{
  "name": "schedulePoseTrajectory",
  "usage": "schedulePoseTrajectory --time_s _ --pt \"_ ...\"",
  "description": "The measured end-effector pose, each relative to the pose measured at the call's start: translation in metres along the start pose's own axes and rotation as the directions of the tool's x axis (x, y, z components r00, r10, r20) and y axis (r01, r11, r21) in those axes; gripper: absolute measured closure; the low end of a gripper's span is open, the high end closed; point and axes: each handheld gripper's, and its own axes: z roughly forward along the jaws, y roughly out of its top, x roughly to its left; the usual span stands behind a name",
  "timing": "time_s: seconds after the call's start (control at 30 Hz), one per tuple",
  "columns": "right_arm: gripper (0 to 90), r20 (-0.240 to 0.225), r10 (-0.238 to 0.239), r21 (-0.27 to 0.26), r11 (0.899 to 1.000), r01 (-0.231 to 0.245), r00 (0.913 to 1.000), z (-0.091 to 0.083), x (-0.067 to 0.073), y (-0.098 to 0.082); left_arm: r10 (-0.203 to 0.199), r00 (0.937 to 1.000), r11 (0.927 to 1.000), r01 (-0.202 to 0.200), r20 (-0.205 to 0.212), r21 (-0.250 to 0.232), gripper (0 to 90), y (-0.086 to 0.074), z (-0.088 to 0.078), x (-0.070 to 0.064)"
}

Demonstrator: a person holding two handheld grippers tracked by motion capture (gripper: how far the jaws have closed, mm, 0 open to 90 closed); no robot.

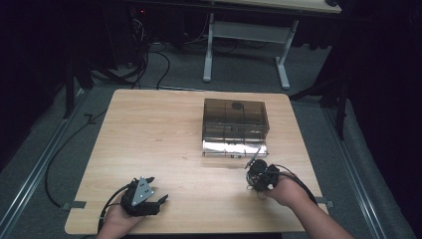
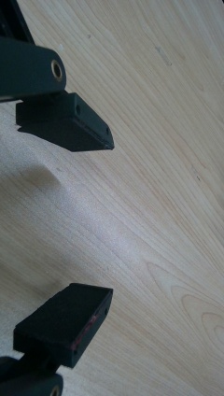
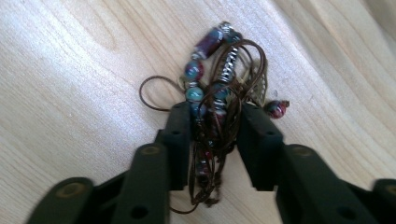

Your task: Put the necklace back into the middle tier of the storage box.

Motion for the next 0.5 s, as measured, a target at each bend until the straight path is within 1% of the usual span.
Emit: schedulePoseTrajectory --time_s 0.03,0.1,0.17,0.2,0.23,0.33,0.37,0.4,0.47,0.5 --pt "69.3 0.000 0.000 0.000 1.000 0.000 1.0000 0.0000 0.0000 0.0000 0.000 1.0000 1.0000 0.000 0.000 0.000 24.1 0.0000 0.0000 0.0000" --pt "73.0 -0.001 -0.007 0.000 1.000 0.007 1.0000 0.0007 0.0007 0.0007 0.000 1.0000 1.0000 0.000 0.000 0.000 24.1 0.0000 -0.0001 0.0000" --pt "80.0 -0.008 -0.014 0.001 1.000 0.014 0.9999 0.0006 0.0015 0.0011 0.001 1.0000 1.0000 -0.001 0.000 0.000 24.1 0.0000 -0.0001 -0.0001" --pt "80.0 -0.008 -0.014 0.001 1.000 0.014 0.9999 0.0006 0.0015 0.0011 0.001 1.0000 1.0000 -0.001 0.000 0.000 24.1 0.0000 -0.0001 -0.0001" --pt "80.6 -0.005 -0.024 -0.005 1.000 0.024 0.9997 0.0009 0.0016 0.0007 0.000 1.0000 1.0000 0.000 0.000 0.000 24.1 0.0000 0.0000 0.0000" --pt "80.8 -0.009 -0.024 -0.005 1.000 0.024 0.9997 0.0008 0.0009 0.0004 0.000 1.0000 1.0000 0.000 0.000 0.000 24.1 0.0000 -0.0001 0.0000" --pt "80.8 -0.025 -0.021 -0.004 1.000 0.021 0.9995 -0.0001 -0.0012 -0.0001 0.000 1.0000 1.0000 0.000 -0.001 -0.001 24.1 0.0000 -0.0001 0.0000" --pt "80.8 -0.025 -0.021 -0.004 1.000 0.021 0.9995 -0.0001 -0.0012 -0.0001 0.000 1.0000 1.0000 0.000 -0.001 -0.001 24.1 0.0000 -0.0001 0.0000" --pt "80.9 -0.048 0.003 -0.020 1.000 -0.004 0.9988 -0.0033 -0.0041 -0.0016 0.000 1.0000 1.0000 0.000 0.000 0.000 24.1 0.0000 -0.0001 0.0000" --pt "80.9 -0.048 0.003 -0.019 1.000 -0.004 0.9988 -0.0046 -0.0052 -0.0023 0.000 1.0000 1.0000 0.000 0.000 0.000 24.1 0.0000 0.0000 0.0001"
